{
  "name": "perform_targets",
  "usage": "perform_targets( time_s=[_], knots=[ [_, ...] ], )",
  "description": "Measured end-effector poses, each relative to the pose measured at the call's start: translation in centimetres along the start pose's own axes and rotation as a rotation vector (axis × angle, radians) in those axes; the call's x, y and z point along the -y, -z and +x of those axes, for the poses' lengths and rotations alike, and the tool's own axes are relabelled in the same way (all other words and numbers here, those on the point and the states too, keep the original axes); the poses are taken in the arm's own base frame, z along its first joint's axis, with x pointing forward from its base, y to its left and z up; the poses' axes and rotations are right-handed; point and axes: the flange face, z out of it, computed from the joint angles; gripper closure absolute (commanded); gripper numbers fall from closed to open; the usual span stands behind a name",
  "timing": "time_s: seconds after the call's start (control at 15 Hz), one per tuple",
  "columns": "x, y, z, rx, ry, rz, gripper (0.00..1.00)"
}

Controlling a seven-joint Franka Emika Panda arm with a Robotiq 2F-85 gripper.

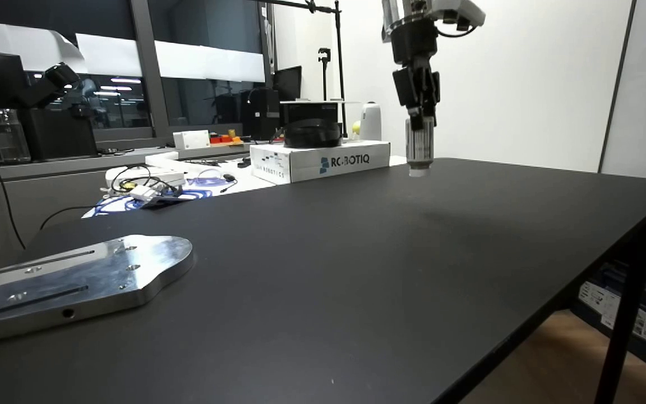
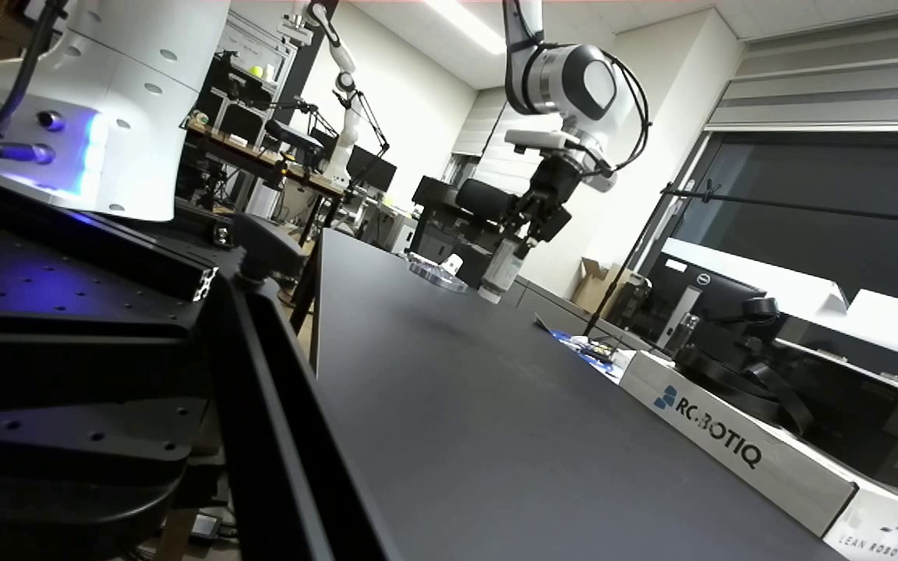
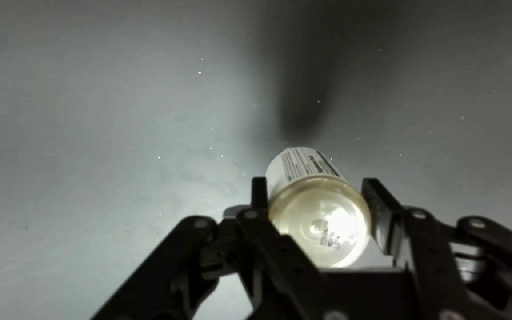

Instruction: Pick the bottle and move it slightly down the table

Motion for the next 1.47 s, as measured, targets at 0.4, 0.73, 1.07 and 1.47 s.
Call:
perform_targets(
  time_s=[0.4, 0.73, 1.07, 1.47],
  knots=[
    [-0.2, 8.2, -5.2, -0.034, -0.010, -0.014, 0.70],
    [0.0, 8.0, -10.8, -0.036, -0.033, 0.038, 0.70],
    [0.3, 4.8, -14.5, -0.069, -0.051, 0.050, 0.70],
    [0.9, -1.6, -15.1, -0.092, -0.069, 0.044, 0.70]
  ],
)
